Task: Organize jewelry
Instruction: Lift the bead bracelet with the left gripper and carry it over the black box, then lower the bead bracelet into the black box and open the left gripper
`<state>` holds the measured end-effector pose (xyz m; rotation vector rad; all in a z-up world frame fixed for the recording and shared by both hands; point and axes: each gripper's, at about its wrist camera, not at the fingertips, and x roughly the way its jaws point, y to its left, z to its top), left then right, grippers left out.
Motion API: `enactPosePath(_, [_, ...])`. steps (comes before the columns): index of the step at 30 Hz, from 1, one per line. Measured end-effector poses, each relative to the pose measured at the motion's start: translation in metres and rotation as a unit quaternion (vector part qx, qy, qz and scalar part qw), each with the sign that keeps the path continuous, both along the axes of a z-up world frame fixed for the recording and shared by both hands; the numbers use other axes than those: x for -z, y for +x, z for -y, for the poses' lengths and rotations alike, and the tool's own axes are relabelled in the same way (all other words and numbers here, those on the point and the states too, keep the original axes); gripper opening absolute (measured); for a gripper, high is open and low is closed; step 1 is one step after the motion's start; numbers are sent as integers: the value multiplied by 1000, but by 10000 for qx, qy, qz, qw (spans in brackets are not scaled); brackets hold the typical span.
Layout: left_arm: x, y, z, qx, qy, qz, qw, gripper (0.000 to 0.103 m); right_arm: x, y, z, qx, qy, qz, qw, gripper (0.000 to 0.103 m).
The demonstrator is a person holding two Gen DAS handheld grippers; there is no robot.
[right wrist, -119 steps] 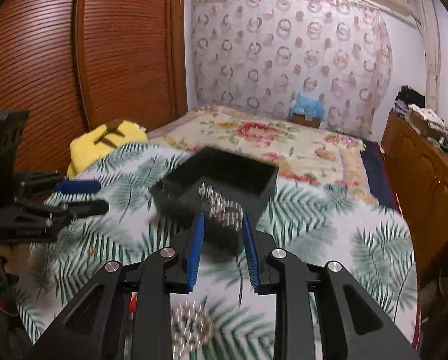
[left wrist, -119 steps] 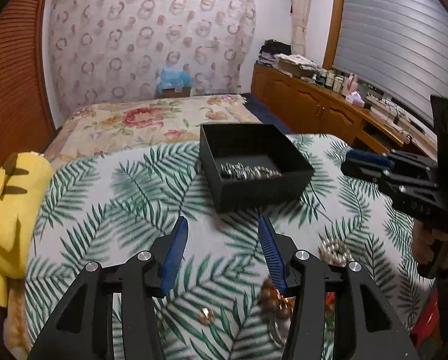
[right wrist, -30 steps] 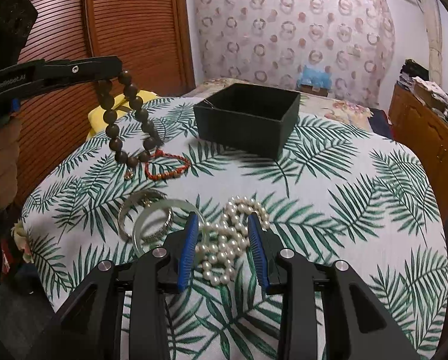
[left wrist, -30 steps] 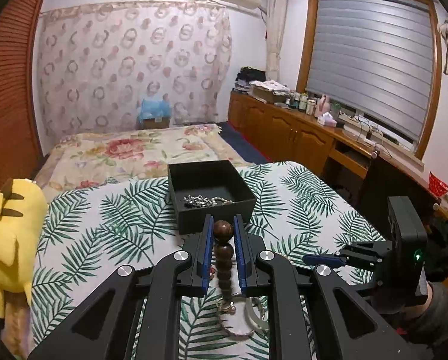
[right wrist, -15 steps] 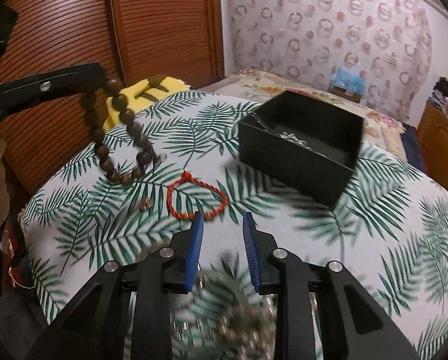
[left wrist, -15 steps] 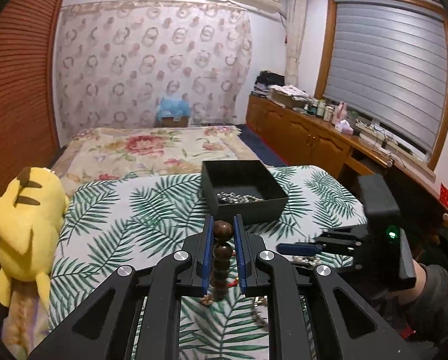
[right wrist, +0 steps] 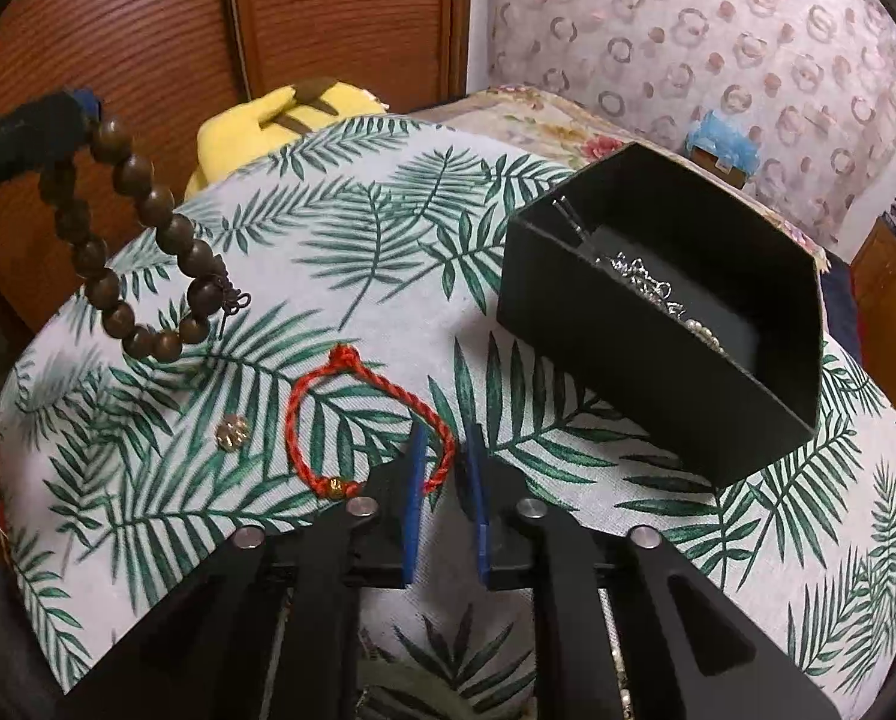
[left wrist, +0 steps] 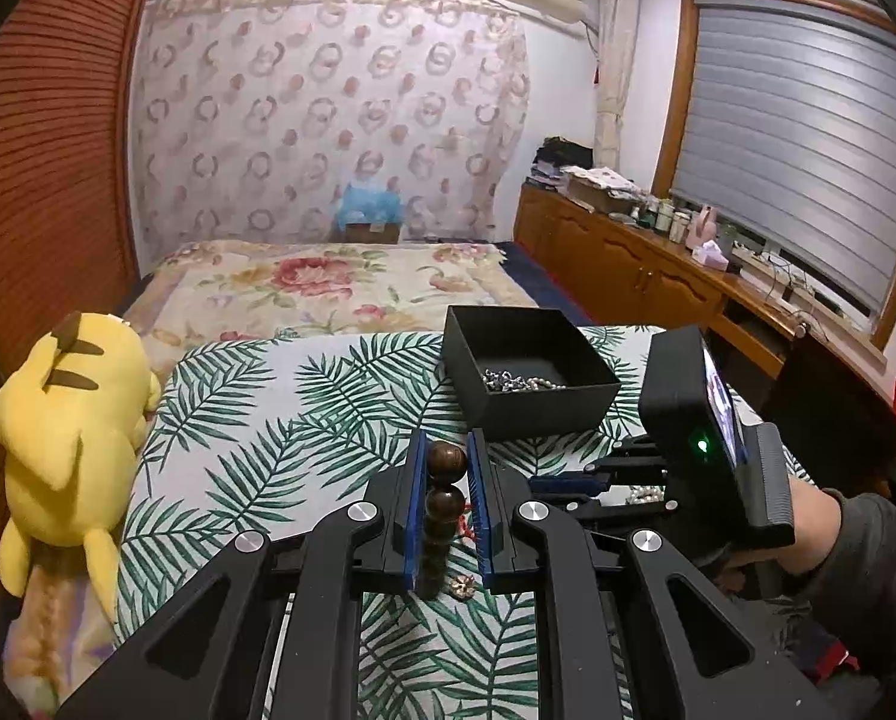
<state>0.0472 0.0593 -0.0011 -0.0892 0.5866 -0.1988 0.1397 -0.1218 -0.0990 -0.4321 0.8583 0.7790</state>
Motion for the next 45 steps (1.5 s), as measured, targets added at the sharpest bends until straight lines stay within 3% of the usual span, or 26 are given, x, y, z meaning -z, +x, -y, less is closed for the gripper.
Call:
enactPosePath(1, [0,1,0,-1,7,-5,10000,12,0,0,0,-17,-25,10,10000,4])
enactPosePath(7, [1,6,-1,-6,19,-26,10000,12,-7,-3,10,2,104,93,9999,3])
enactPosePath(19, [-13,31,9,89,89,53,9999,12,-71,9,52,372,694,732,9942,3])
enactPosePath(29, [-26,58,33,227,306,159,9991,12,-101,37,73,654,840,1053,9887,3])
enactPosePath(37, [-27,71,49,337,352,137,9987,12,-102,65,73,842,814,1148,9865,3])
enactPosePath(45, [-32,90,60,389,423,116,9983,12,-76,85,74,823,917,818,9890,3])
